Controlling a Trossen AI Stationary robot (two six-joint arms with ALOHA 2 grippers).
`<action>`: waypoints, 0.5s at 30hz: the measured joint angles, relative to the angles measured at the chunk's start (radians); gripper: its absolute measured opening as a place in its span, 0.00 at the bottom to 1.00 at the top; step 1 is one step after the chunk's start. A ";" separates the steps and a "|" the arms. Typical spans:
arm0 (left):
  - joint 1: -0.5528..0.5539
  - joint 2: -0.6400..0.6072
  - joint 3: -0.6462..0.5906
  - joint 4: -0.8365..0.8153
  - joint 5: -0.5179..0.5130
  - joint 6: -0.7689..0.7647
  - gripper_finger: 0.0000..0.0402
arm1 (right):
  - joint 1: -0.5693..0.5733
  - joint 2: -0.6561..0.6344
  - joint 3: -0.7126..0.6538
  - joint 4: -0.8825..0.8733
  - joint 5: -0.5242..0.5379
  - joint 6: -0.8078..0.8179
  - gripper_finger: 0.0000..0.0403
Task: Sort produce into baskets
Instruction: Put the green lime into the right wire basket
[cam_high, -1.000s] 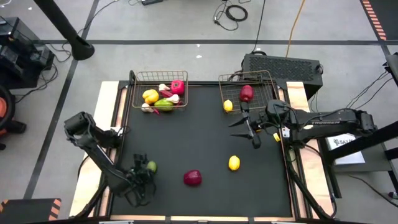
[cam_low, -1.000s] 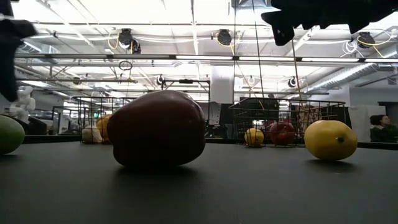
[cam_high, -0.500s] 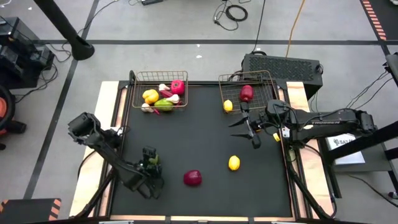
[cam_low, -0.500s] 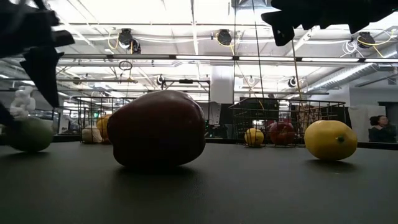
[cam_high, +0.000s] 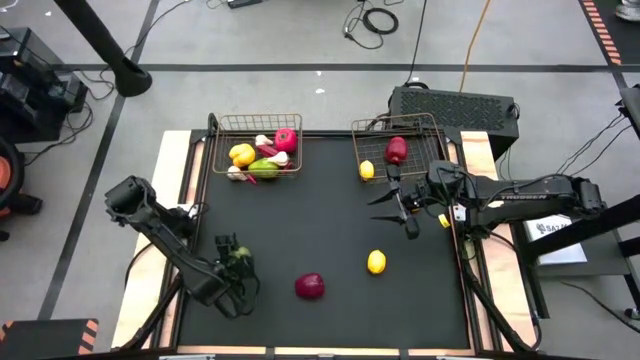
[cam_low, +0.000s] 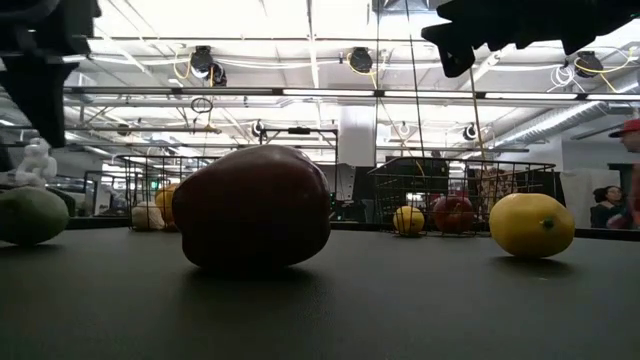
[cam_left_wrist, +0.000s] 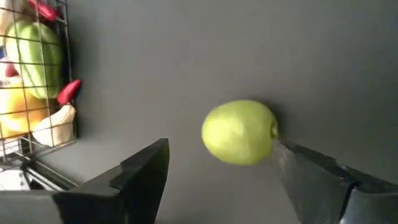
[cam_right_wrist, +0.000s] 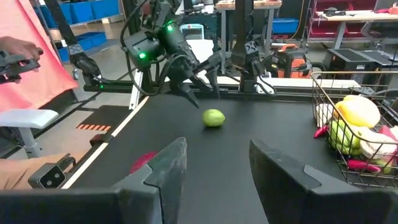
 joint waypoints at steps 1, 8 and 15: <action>0.000 0.000 0.000 0.008 -0.002 0.015 0.72 | 0.000 0.000 0.000 0.000 0.000 0.000 0.41; -0.023 0.000 -0.008 0.003 -0.003 0.411 0.70 | 0.000 0.000 0.000 -0.002 0.001 -0.004 0.41; -0.023 0.000 -0.070 0.035 0.090 0.725 0.63 | 0.000 0.000 0.000 -0.012 0.001 -0.018 0.41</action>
